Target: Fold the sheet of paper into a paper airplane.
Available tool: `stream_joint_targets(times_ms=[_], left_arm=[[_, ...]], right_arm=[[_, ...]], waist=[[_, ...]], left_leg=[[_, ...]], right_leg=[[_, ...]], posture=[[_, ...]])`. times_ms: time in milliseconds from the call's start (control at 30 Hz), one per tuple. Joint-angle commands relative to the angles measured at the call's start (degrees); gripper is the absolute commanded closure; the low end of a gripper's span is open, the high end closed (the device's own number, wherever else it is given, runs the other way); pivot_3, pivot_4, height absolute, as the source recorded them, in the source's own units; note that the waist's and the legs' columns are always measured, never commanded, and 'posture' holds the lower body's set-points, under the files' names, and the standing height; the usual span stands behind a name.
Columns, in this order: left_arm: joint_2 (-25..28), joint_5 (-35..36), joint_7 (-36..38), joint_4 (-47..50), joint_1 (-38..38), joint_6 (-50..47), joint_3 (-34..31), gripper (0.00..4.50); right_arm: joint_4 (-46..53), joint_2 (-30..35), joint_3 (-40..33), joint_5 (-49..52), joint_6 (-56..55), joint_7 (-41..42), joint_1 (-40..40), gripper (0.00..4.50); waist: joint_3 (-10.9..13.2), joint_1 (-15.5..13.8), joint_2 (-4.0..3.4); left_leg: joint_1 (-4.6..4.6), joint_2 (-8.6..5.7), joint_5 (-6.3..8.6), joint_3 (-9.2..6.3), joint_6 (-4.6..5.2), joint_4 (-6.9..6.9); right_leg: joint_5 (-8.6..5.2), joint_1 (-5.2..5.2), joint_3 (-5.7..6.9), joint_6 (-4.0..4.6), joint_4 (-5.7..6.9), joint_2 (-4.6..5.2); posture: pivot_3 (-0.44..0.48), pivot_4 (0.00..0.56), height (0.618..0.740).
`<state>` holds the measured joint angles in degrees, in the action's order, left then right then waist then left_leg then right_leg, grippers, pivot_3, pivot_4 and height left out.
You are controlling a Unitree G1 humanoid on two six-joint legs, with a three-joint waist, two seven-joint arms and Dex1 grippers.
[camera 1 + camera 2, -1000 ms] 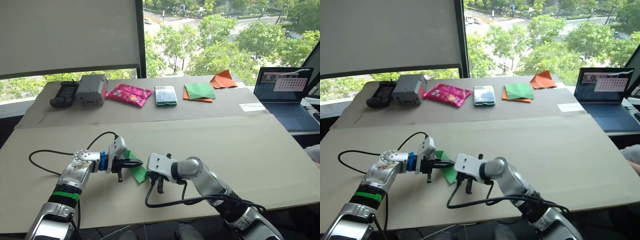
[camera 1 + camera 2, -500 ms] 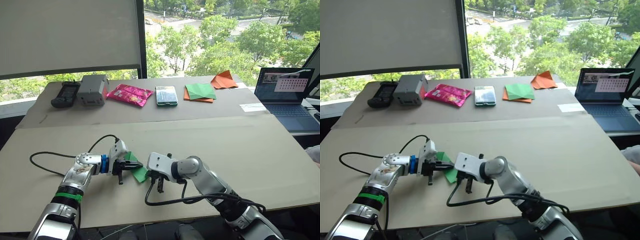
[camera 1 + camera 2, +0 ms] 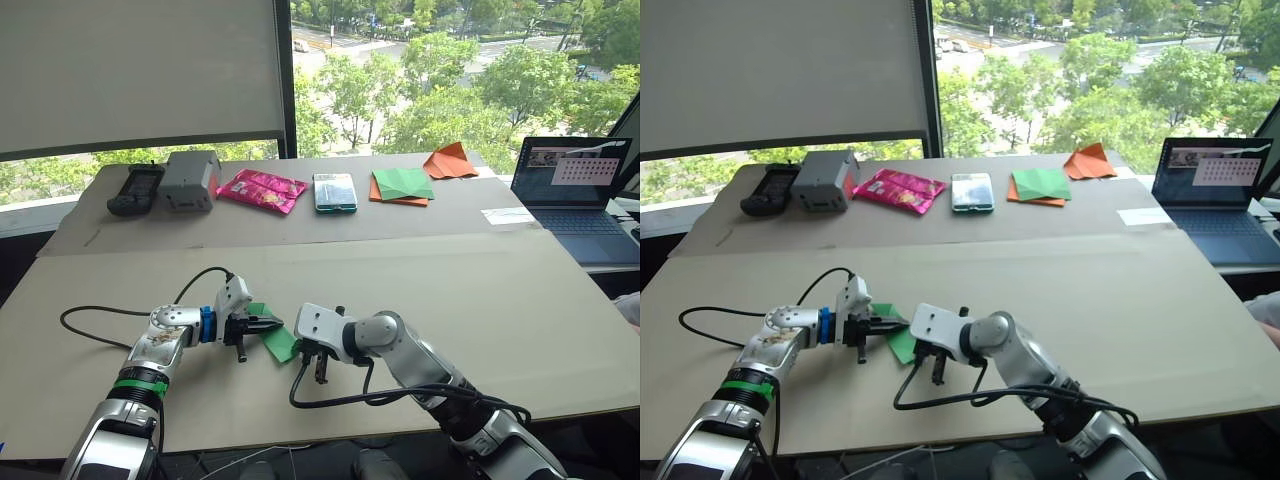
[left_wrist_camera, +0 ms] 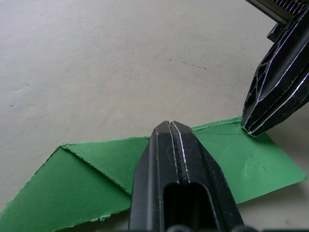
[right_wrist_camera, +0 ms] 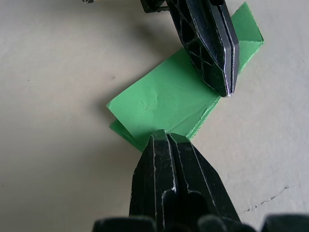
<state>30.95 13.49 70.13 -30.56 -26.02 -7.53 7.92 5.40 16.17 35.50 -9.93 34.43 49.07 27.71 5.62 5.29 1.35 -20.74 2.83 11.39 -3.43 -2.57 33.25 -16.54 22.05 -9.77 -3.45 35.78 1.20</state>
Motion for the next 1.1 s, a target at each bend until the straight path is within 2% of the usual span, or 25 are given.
stream_joint_targets(times_ms=[33,600,967,1100], left_arm=[[1.87,-3.65,-4.49,-5.66,-0.35,-0.2,-1.06,4.5],[2.71,-3.97,-5.65,-13.46,-3.73,0.29,-2.63,4.5],[2.3,-2.41,-4.29,-10.38,-3.74,-0.37,-4.46,4.5],[3.82,2.83,-2.25,-2.68,-3.52,-5.93,-8.36,4.5]], right_arm=[[-4.43,1.76,1.94,-1.12,4.11,0.05,-2.14,4.49],[-4.64,1.53,2.13,-1.12,4.23,-0.53,-1.94,4.49],[-4.33,1.57,2.07,-1.03,4.56,-0.62,-2.14,4.49],[-3.91,1.42,1.91,-0.96,4.67,-0.8,-2.18,4.49]], waist=[[0.0,-0.02,0.0],[-0.04,0.16,-0.07],[-0.02,0.14,-0.07],[0.28,0.25,0.12]], left_leg=[[0.0,0.0,0.0,0.0,0.0,0.0],[0.01,-0.02,0.0,-0.02,0.0,-0.01],[0.01,-0.02,0.01,-0.02,-0.01,-0.01],[-0.02,-0.02,0.01,-0.02,-0.01,-0.04]], right_leg=[[0.0,0.0,0.0,0.0,0.0,0.0],[-0.02,0.03,0.0,0.02,0.0,0.0],[-0.02,0.04,0.0,0.02,0.0,0.0],[-0.02,0.08,0.0,0.02,0.0,0.0]], posture=[[0.0,0.15,0.74],[0.0,0.15,0.74],[0.0,0.15,0.74],[0.0,0.15,0.74]])
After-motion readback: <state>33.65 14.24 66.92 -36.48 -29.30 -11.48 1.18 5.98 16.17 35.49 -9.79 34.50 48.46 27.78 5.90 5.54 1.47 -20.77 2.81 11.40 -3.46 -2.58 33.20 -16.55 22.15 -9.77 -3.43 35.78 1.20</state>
